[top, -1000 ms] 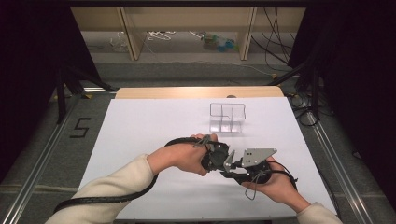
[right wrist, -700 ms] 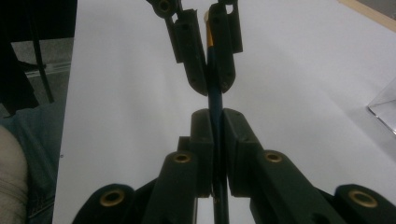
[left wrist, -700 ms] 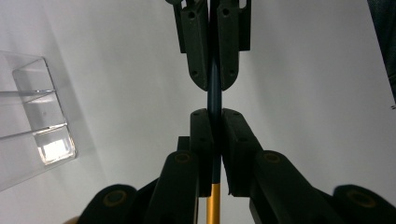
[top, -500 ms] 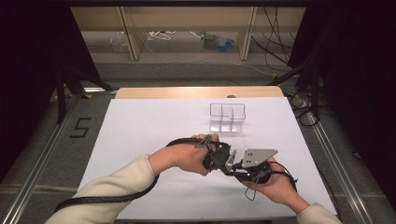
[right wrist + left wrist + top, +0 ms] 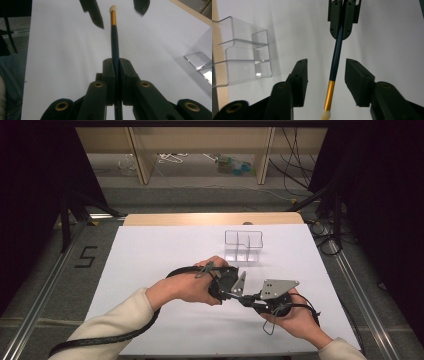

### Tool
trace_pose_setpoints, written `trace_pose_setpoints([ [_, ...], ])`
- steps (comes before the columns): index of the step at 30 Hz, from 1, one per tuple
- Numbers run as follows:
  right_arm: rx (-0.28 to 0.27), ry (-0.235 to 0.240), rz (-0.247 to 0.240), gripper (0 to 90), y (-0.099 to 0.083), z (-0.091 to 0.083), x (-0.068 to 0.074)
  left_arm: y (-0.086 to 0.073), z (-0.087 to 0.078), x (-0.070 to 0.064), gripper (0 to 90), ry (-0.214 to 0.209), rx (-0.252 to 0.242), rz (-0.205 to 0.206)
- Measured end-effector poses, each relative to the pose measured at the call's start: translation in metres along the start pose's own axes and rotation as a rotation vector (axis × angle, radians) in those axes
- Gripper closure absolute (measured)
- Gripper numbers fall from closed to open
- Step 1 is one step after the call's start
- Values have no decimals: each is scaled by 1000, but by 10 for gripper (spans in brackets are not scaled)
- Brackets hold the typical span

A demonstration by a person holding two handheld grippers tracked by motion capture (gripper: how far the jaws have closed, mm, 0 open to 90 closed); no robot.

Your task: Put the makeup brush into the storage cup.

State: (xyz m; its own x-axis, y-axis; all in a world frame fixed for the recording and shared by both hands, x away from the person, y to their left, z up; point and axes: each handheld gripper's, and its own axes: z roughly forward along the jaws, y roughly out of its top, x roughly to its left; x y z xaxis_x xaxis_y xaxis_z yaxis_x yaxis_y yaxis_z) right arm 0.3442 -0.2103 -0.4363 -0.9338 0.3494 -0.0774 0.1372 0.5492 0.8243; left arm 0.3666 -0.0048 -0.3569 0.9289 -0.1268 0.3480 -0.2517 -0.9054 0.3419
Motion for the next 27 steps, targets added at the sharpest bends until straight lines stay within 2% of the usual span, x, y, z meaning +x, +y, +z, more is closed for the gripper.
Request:
trace_pose_setpoints([
  [6, 1, -5, 2, 846, 0, -2, -1, -30, -13, -8, 372, 52, -68, -100],
  [7, -13, -18, 3, 846, 0, -2, -1, -34, -14, -9, 350, 59, -80, -116],
  [12, -24, -30, 5, 846, 0, -4, -4, -60, -20, -16, 292, 100, -213, -255],
  [13, -21, -31, 13, 846, 0, -4, -4, -65, -19, -18, 280, 108, -243, -294],
  [17, -33, -36, 14, 846, 0, -5, -4, -87, -15, -25, 256, 145, -318, -403],
  [21, -49, -48, 19, 846, -1, -6, -5, -104, -10, -32, 245, 173, -368, -486],
  [23, -54, -50, 24, 846, -1, -6, -5, -111, -9, -34, 240, 183, -378, -512],
  [24, -49, -45, 26, 845, -1, -7, -6, -114, -7, -36, 237, 188, -399, -540],
  [25, -52, -49, 28, 845, 0, -8, -6, -119, -6, -37, 237, 182, -393, -546],
  [26, -55, -51, 27, 846, 0, -8, -6, -122, -4, -39, 236, 188, -409, -570],
  [27, -74, -64, 24, 846, -1, -7, -6, -125, -4, -39, 234, 184, -405, -578],
])
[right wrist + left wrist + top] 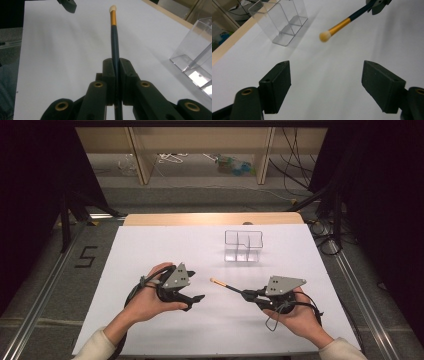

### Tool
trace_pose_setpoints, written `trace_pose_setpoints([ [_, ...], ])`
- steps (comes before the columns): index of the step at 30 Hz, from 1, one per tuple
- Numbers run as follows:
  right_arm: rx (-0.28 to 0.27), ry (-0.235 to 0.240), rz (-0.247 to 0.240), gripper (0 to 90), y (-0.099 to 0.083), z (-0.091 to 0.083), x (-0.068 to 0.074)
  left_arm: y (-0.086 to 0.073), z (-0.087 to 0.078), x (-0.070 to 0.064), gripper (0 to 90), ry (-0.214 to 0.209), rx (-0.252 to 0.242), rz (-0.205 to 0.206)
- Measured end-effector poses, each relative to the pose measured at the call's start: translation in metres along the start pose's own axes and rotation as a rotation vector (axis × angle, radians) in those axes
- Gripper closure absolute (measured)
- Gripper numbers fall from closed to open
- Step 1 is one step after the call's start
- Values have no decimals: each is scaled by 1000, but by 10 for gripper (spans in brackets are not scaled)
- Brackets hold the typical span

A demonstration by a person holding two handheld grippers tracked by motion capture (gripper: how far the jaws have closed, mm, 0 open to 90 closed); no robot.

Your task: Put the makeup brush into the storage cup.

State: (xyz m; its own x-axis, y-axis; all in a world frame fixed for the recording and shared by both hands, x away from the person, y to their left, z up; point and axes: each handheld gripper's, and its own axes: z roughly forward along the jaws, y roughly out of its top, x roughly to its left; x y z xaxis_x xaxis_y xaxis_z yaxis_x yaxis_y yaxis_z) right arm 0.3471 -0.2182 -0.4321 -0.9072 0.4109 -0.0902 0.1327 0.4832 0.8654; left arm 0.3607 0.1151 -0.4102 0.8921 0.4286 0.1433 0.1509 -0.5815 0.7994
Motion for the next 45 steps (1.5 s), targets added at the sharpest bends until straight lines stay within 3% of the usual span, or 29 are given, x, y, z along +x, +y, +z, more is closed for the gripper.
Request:
trace_pose_setpoints([
  [7, -13, -4, 11, 846, 3, -4, -1, -19, 2, 2, 228, 35, -37, -96],
  [14, -80, -33, 28, 845, 10, -6, -1, -24, 11, 1, 228, 11, -86, -202],
  [23, -177, -43, 79, 845, 15, -2, -4, -9, 23, -5, 236, -60, -173, -309],
  [30, -193, -40, 113, 845, 19, 1, -3, 3, 27, 1, 238, -104, -269, -419],
  [33, -222, -55, 102, 845, 19, 2, -5, 6, 28, 2, 244, -125, -312, -470],
  [39, -219, -52, 121, 845, 20, 4, -5, 13, 32, 3, 278, -154, -372, -515],
  [45, -230, -52, 110, 845, 22, 6, -5, 16, 36, 0, 315, -177, -397, -563],
])
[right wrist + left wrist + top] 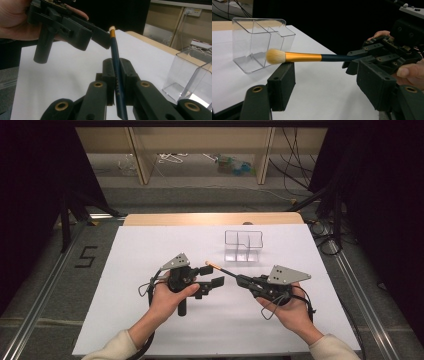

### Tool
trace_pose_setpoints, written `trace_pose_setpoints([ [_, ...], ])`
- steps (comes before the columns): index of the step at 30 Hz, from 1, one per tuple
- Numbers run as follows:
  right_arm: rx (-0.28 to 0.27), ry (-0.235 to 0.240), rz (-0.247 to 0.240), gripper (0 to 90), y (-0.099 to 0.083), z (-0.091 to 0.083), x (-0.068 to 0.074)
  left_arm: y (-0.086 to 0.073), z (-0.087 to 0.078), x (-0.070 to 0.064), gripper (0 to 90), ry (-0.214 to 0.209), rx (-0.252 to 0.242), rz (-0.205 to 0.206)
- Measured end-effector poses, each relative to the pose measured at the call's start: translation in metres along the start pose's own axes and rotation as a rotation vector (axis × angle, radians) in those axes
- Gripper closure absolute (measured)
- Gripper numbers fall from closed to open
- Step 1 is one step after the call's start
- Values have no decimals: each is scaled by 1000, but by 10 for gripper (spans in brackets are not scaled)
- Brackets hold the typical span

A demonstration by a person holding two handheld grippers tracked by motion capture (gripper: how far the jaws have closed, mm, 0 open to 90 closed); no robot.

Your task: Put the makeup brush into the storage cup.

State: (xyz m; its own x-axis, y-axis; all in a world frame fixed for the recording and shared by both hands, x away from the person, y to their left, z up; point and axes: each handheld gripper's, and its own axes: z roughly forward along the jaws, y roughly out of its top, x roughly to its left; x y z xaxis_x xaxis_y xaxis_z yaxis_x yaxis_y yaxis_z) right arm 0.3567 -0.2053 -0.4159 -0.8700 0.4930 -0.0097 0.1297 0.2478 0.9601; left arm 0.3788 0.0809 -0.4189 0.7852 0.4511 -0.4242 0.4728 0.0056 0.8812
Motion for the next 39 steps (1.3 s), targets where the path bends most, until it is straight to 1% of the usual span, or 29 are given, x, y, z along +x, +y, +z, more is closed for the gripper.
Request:
trace_pose_setpoints([
  [1, -6, 8, 1, 845, 0, 1, 0, 0, 1, 0, 322, -12, -6, -13],
  [2, 7, 1, -5, 845, 1, 0, 0, -1, 2, 0, 327, -10, -9, -27],
  [4, 17, 11, 13, 845, 1, 1, 2, 0, 3, 1, 335, -14, -20, -37],
  [5, 6, 21, 20, 845, 1, 2, 3, 0, 3, 1, 341, -11, -27, -43],
  [6, 12, 21, 19, 845, 1, 2, 3, 0, 3, 1, 350, -13, -34, -48],
  [8, 5, 5, 0, 845, 1, 3, 3, 0, 3, 2, 372, -17, -50, -63],
  [9, 15, 11, 3, 845, 1, 3, 3, 0, 4, 2, 386, -19, -61, -73],
  [12, 10, 6, 4, 845, 0, 6, 5, 0, 5, 2, 442, -23, -74, -82],
  [13, 20, 21, 6, 845, 0, 6, 6, 0, 5, 2, 465, -23, -79, -88],
  [14, 10, 24, 5, 845, -1, 8, 6, 0, 6, 1, 487, -30, -84, -88],
  [16, 45, 6, -3, 844, 0, 6, 6, 1, 7, 1, 531, -40, -94, -94],
  [17, 14, 22, 6, 844, -1, 9, 7, 1, 7, 0, 560, -46, -101, -101],
  [18, 22, 12, -8, 844, -1, 9, 7, 1, 8, 0, 589, -52, -106, -110],
  [20, 32, 15, -15, 847, -2, 10, 8, 1, 9, -1, 637, -72, -117, -111],
  [22, 24, 22, -10, 847, -3, 11, 9, 0, 10, -2, 681, -62, -121, -104],
  [25, 38, 18, -10, 847, -2, 11, 10, 0, 9, -1, 732, -72, -131, -108],
  [28, 31, 7, -15, 847, -3, 13, 12, 1, 9, -3, 766, -78, -135, -96],
  [29, 44, 19, -18, 846, -3, 13, 11, 1, 9, -5, 777, -84, -138, -91],
  [30, 26, 18, -22, 846, -4, 15, 12, 1, 9, -6, 791, -91, -136, -85],
  [31, 56, 12, -24, 845, -4, 13, 12, 2, 10, -7, 807, -93, -139, -92],
  [32, 49, 19, -26, 843, -4, 15, 13, 2, 10, -8, 824, -100, -137, -72],
  [33, 57, 19, -29, 835, -4, 16, 13, 3, 11, -10, 828, -91, -128, -48],
  [34, 59, 18, -22, 819, -5, 17, 14, 4, 11, -11, 829, -81, -123, -32],
  [35, 74, 23, -22, 785, -5, 17, 15, 5, 11, -12, 830, -78, -122, -21],
  [36, 79, 27, -23, 731, -5, 19, 15, 6, 10, -13, 830, -63, -117, -13],
  [37, 86, 20, -19, 684, -6, 20, 16, 7, 9, -14, 831, -47, -104, 23],
  [38, 108, 16, -20, 646, -6, 19, 16, 8, 8, -15, 830, -28, -93, 42],
  [39, 105, 19, -17, 616, -7, 22, 16, 9, 8, -17, 831, -13, -86, 46],
])
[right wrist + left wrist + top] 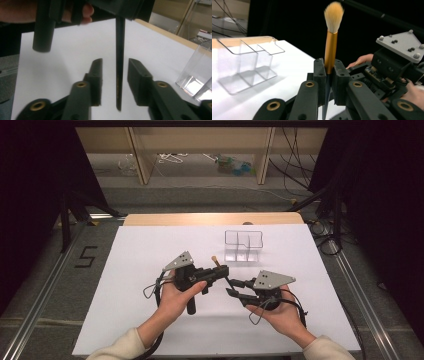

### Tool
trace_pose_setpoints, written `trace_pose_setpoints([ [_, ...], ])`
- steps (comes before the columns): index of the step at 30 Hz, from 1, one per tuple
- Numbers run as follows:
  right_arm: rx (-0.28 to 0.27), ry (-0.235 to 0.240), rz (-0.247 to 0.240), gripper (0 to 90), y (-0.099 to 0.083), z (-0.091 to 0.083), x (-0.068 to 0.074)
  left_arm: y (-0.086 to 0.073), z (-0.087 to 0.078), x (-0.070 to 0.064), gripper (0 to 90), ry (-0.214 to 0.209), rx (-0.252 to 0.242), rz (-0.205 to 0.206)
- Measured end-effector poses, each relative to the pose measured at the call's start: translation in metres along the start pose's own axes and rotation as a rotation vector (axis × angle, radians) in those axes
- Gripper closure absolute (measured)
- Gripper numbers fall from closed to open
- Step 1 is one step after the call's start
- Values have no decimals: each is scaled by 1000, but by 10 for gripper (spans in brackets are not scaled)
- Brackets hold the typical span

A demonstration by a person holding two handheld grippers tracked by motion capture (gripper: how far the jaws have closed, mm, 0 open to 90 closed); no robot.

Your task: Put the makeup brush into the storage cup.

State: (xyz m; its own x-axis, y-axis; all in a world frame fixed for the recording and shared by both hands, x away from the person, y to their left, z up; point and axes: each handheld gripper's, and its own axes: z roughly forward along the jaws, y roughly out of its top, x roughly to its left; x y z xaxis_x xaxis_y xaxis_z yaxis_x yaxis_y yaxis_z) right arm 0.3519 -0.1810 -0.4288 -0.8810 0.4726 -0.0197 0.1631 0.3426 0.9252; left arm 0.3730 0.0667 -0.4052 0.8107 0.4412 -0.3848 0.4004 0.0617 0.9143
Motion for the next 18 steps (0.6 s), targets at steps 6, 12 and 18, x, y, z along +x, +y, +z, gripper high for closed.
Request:
trace_pose_setpoints([
  [6, 28, -25, -7, 482, -2, 3, -1, 6, 0, -11, 831, 102, 85, 160],
  [12, 3, -36, 19, 433, -3, 7, -2, 7, 5, -20, 831, 170, 144, 244],
  [18, -10, -36, 45, 444, -3, 13, -2, 9, 12, -25, 830, 182, 175, 285],
])
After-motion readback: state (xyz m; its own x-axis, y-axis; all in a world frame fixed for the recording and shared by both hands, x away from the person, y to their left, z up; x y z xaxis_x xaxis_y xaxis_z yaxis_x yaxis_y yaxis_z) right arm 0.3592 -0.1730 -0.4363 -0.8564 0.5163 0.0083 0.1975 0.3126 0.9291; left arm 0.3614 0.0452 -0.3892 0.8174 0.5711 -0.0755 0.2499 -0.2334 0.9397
